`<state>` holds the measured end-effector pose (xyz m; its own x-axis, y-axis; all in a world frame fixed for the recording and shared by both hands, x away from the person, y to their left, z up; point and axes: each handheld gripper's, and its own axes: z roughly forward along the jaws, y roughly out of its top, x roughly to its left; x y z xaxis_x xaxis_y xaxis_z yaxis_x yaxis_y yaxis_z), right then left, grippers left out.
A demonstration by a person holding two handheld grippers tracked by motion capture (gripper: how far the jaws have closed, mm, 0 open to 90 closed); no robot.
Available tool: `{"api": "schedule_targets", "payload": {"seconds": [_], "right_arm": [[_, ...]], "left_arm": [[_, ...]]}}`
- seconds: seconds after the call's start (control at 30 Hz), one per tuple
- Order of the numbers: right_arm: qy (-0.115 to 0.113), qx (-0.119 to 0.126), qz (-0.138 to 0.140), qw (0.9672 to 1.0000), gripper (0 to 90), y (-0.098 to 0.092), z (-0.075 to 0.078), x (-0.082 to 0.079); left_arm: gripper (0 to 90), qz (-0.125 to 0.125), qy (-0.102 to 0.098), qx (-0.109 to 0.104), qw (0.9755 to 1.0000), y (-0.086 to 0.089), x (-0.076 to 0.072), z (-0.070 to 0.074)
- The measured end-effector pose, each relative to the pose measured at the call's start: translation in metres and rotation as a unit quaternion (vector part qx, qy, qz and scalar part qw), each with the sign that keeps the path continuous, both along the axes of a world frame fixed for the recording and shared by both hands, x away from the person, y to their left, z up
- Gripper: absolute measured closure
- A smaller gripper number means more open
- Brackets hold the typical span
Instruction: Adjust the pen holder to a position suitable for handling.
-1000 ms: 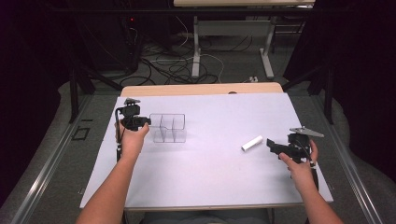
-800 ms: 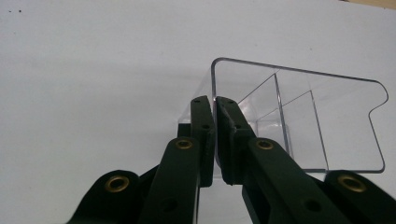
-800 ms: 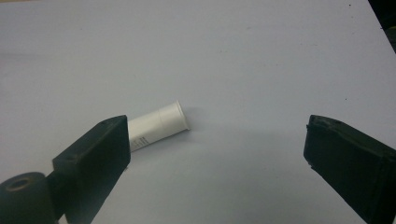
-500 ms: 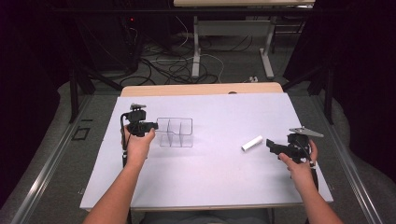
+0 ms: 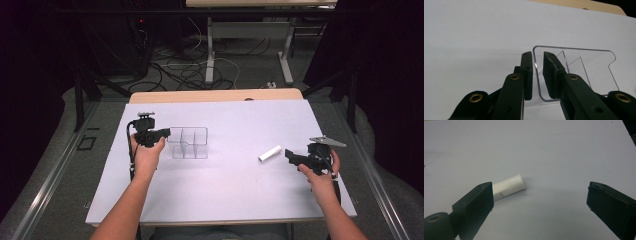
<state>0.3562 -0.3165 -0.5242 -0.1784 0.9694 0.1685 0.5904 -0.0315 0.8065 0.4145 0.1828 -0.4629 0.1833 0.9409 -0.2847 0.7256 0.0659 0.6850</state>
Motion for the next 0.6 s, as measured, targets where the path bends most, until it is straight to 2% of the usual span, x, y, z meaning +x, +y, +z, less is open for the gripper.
{"api": "schedule_targets", "payload": {"seconds": [0.1, 0.13, 0.23, 0.6], "right_arm": [[0.001, 0.0, 0.0, 1.0, 7.1, 0.0, 0.0, 0.0], [0.0, -0.001, 0.0, 1.0, 7.1, 0.0, 0.0, 0.0], [-0.001, -0.003, 0.002, 1.0, 7.1, 0.0, 0.0, 0.0], [0.001, -0.001, 0.001, 1.0, 7.2, 0.0, -0.001, 0.0]], "left_arm": [[83.5, -0.002, -0.008, 0.009, 0.9999, 0.003, 0.0, -0.001], [86.9, 0.0, -0.008, 0.006, 1.0, 0.003, 0.001, -0.002], [89.6, -0.004, 0.0, 0.01, 0.9999, 0.005, 0.003, -0.005], [90.0, -0.003, 0.023, 0.011, 0.9997, 0.001, 0.006, -0.015]]}}
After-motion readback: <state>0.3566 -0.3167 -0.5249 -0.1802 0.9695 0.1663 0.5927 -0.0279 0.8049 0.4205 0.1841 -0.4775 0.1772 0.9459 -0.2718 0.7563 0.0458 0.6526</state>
